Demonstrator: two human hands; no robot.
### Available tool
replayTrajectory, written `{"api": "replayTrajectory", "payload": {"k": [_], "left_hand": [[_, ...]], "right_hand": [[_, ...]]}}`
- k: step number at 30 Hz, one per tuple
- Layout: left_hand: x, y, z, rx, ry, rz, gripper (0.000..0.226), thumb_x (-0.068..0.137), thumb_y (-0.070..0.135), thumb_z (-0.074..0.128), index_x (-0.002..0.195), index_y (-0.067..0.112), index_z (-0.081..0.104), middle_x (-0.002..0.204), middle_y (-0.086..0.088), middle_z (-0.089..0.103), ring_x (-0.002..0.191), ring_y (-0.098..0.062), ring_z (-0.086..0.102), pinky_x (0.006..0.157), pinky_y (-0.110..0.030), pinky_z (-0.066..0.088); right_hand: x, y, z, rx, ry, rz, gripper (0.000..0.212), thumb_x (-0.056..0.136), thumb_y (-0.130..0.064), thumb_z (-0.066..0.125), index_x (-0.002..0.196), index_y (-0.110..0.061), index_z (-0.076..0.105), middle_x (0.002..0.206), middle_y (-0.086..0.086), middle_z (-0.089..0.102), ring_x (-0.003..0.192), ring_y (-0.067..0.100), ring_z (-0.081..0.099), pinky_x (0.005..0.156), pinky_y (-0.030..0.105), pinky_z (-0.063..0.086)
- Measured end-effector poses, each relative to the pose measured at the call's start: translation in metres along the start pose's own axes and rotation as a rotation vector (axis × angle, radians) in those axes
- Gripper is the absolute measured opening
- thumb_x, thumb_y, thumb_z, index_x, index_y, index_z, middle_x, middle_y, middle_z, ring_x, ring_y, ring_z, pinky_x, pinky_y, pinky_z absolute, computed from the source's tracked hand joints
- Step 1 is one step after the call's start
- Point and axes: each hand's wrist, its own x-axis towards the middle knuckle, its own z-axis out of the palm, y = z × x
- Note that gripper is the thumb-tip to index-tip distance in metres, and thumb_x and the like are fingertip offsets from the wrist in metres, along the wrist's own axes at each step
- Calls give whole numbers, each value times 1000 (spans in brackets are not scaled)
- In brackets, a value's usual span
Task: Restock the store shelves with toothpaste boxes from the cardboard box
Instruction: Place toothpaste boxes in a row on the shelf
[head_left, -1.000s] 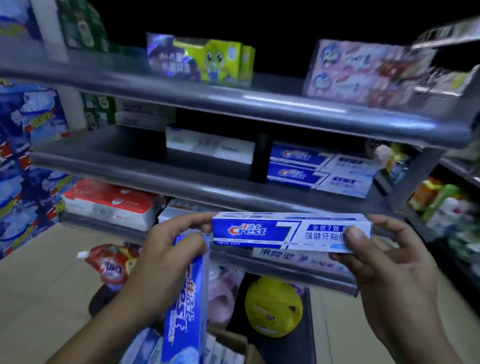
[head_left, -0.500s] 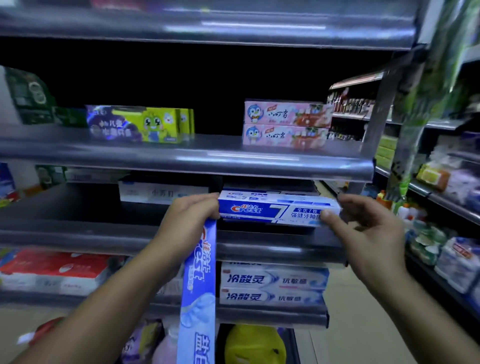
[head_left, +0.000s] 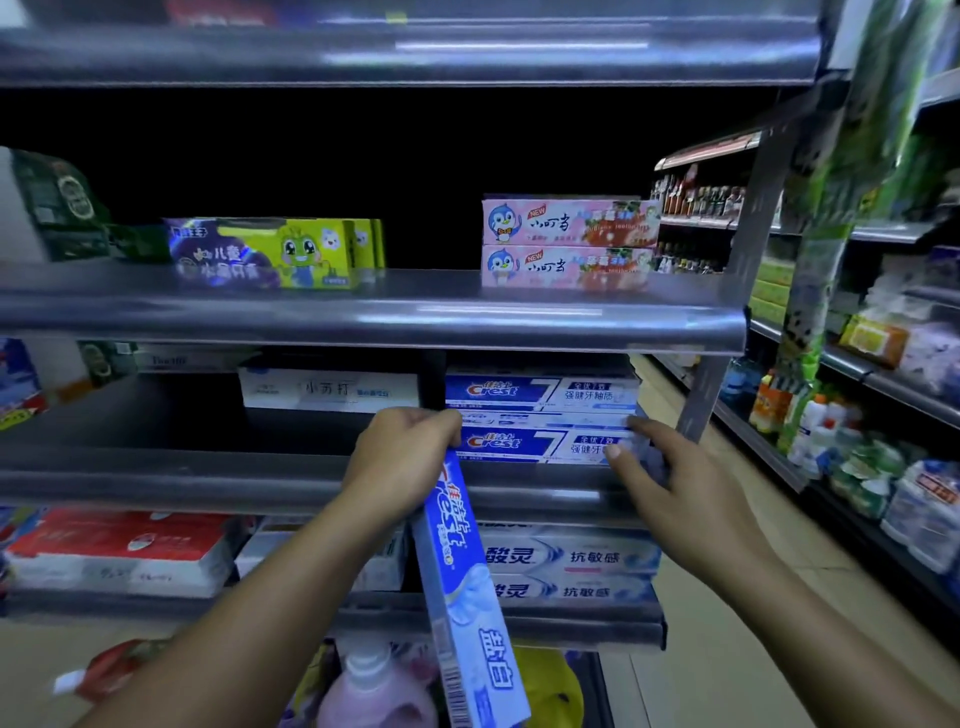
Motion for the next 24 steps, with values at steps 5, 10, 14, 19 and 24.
{"api": "replayTrajectory", "payload": {"k": [5,10,14,19,24], "left_hand": [[-8,-5,-6,-342,405,144,29,60,40,60,77,20,48,68,4,61,64,-21,55,67,-39,44],[-14,-4,-7,-707,536,144,20,69,26,58,67,18,40,49,14,45,48,-6,44,54,-25,38],[-19,-5,3,-837,566,168,18,72,23,55,67,16,39,47,18,43,44,2,42,44,-14,35],[-22,-3,11,-970,541,166,15,76,23,54,71,17,42,51,17,47,49,0,47,48,-15,39],[-12,2,12,-842,322,192,19,91,-2,62,79,13,59,71,-1,64,70,-13,60,67,-29,50]], "right_hand": [[-34,-9,-5,36,322,-185,40,96,-44,62,128,-20,64,107,-13,59,104,11,53,85,43,50],[-90,-29,6,543,91,-18,33,75,-65,69,101,-45,70,95,-14,72,80,6,68,56,19,53],[-97,-40,19,895,36,155,47,48,-40,87,94,-37,78,83,5,76,60,27,70,60,37,59],[-77,-31,7,973,52,202,44,47,-14,90,89,-9,78,80,11,78,63,21,74,56,19,55],[-43,-26,-9,922,163,132,34,64,2,89,91,-15,77,83,3,79,70,12,75,62,13,54]]}}
